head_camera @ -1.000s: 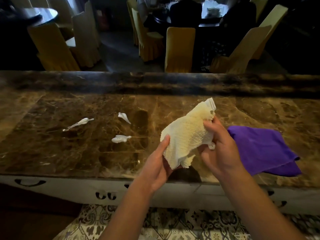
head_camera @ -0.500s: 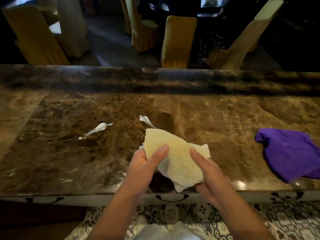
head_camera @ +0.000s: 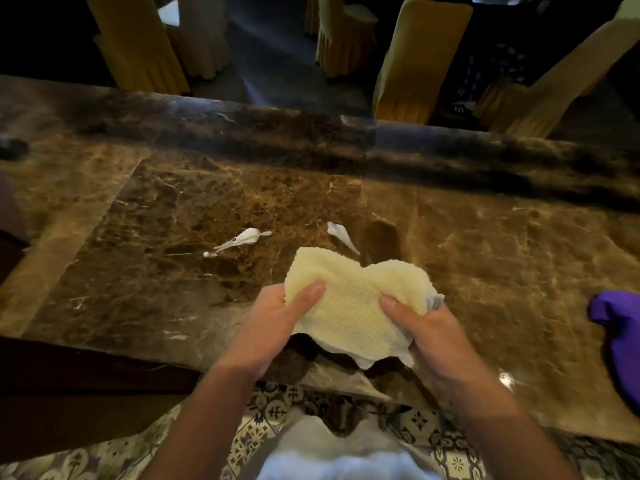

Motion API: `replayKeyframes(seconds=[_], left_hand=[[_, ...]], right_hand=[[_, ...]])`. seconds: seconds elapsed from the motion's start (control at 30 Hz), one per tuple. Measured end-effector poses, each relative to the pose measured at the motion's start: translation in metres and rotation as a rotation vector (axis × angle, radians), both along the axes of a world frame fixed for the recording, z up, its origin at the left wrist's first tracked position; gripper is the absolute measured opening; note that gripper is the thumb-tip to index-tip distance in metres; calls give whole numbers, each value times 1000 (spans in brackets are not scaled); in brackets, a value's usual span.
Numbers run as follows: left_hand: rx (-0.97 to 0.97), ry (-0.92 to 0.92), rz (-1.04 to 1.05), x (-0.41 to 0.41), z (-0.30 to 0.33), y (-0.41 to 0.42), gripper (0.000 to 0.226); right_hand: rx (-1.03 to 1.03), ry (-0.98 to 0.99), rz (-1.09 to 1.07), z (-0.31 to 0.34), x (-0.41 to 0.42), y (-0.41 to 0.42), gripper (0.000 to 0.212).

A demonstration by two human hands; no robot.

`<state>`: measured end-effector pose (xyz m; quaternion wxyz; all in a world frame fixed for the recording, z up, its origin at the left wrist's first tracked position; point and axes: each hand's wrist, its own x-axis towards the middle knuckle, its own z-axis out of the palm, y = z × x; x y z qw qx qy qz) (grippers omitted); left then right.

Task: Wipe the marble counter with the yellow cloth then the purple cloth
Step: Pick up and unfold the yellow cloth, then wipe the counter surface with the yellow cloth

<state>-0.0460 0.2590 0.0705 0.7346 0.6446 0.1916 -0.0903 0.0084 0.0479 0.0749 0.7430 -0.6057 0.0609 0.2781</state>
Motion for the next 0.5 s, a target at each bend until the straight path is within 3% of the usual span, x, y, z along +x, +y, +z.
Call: replayKeyframes(seconds=[0.1,0.2,0.27,0.33,0.4,0.5], left_hand=[[251,-36,-121,5,-1,20,29],[544,-67,75,2,-19,68,26],[777,-79,223,-6,-38,106,22],[1046,-13,284,-11,-60,143,24],[1227,116,287,-13,-78,174,35],[1362,269,252,-9,-97,197,52]], right_hand=[[-97,-10,-87,21,28,-10,36],[-344,-118,-182,37,65,-31,51],[-549,-354,-145,37,81,-41,42],[-781,-640,12,24,91,-43,25],[-1027,-807,233,-7,96,-45,21],[-1202,-786,563,-53,85,-46,51]])
